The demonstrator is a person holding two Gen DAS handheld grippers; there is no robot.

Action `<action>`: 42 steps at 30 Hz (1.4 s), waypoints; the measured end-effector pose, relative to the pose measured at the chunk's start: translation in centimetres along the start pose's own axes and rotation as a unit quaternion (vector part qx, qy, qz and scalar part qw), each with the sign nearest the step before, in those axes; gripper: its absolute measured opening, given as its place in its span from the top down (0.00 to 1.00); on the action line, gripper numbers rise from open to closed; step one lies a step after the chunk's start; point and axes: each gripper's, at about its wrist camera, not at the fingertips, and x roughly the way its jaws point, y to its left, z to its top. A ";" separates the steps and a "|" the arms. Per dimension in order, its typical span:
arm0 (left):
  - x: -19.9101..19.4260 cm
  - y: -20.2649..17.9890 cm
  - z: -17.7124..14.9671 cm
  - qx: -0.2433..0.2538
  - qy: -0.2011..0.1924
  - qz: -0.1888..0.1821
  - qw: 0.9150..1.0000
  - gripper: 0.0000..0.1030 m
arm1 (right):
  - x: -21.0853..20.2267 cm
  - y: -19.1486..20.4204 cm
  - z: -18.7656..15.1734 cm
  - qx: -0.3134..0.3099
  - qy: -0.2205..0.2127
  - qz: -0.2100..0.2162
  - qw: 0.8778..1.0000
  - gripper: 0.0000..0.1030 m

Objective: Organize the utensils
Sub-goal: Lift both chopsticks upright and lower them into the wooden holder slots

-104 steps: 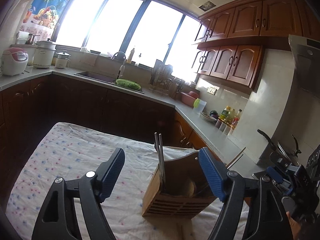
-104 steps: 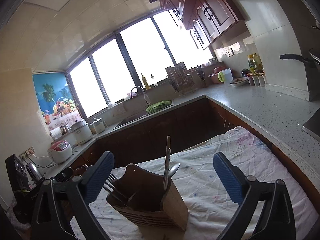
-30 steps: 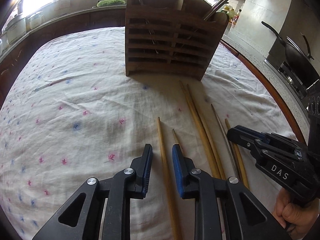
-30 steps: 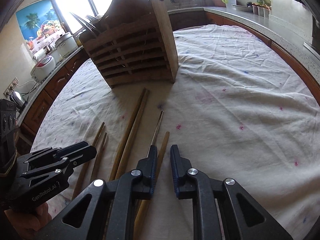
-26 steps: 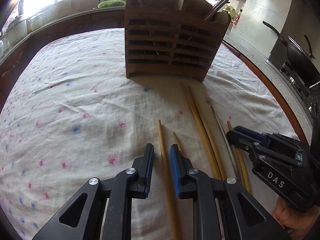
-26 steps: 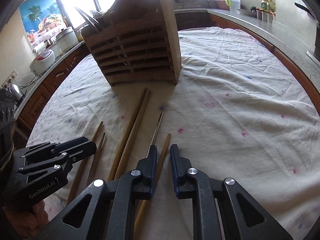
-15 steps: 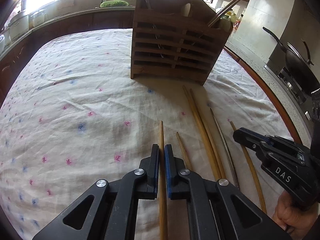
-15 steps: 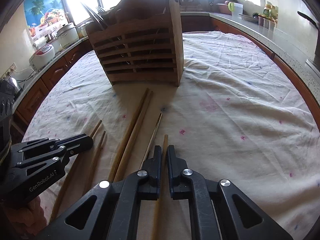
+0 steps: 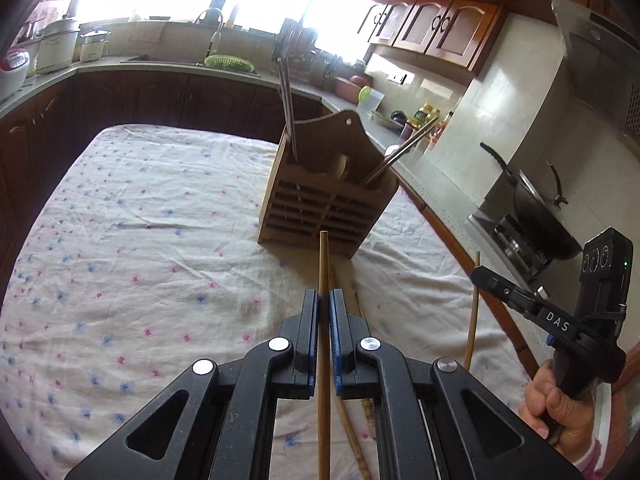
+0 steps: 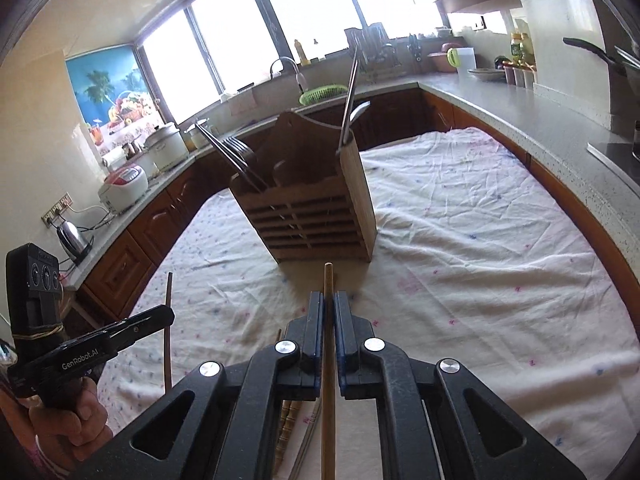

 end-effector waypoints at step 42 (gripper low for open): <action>-4.5 -1.9 10.5 0.056 -0.194 0.010 0.979 0.96 | -4.6 2.9 13.2 -0.035 -0.175 0.018 0.984 0.95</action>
